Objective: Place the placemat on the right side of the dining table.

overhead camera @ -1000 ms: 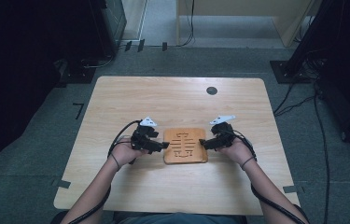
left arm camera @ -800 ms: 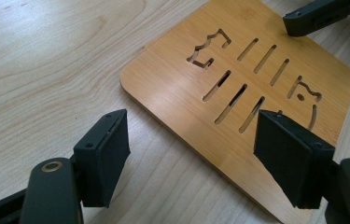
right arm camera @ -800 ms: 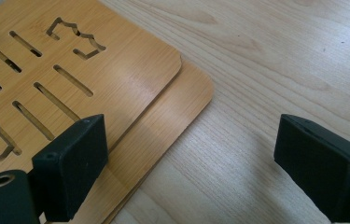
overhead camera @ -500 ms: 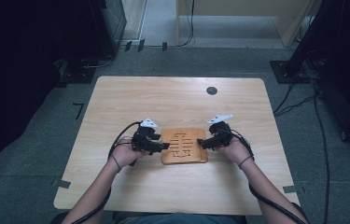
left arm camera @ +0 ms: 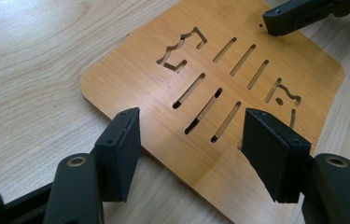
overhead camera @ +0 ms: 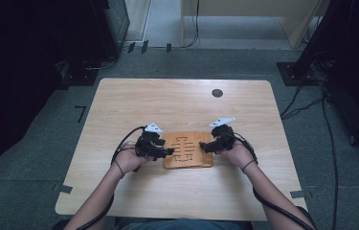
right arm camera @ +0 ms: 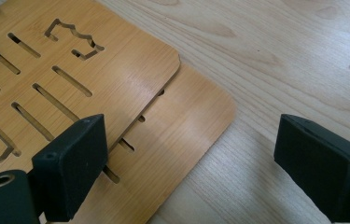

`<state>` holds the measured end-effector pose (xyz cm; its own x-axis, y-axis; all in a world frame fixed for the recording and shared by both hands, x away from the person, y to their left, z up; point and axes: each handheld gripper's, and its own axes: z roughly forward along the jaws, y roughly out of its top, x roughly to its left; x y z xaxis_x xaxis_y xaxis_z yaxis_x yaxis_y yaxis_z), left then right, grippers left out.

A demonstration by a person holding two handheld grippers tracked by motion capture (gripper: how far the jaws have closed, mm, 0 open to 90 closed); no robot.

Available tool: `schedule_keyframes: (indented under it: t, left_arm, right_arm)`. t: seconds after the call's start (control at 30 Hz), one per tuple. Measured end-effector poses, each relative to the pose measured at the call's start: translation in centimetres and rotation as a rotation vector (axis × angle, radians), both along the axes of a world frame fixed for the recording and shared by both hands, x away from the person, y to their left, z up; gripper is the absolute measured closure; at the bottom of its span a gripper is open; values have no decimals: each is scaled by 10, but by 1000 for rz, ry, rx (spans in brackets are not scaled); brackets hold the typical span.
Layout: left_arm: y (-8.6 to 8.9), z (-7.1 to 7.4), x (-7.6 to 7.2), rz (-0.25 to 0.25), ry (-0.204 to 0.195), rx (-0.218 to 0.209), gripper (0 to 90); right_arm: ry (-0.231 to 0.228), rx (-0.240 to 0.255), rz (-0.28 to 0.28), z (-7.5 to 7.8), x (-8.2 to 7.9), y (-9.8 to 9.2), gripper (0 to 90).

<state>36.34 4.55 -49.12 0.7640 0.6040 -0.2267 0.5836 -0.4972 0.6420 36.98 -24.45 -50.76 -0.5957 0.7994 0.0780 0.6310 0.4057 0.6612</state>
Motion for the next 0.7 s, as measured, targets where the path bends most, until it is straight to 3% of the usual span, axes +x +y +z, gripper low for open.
schedule_keyframes:
  t: [0.7]
  left_arm:
    - [-1, 2, -4, -13, -3, -3, 360]
  right_arm:
    - [-13, -13, 13, 1, 1, 7, 99]
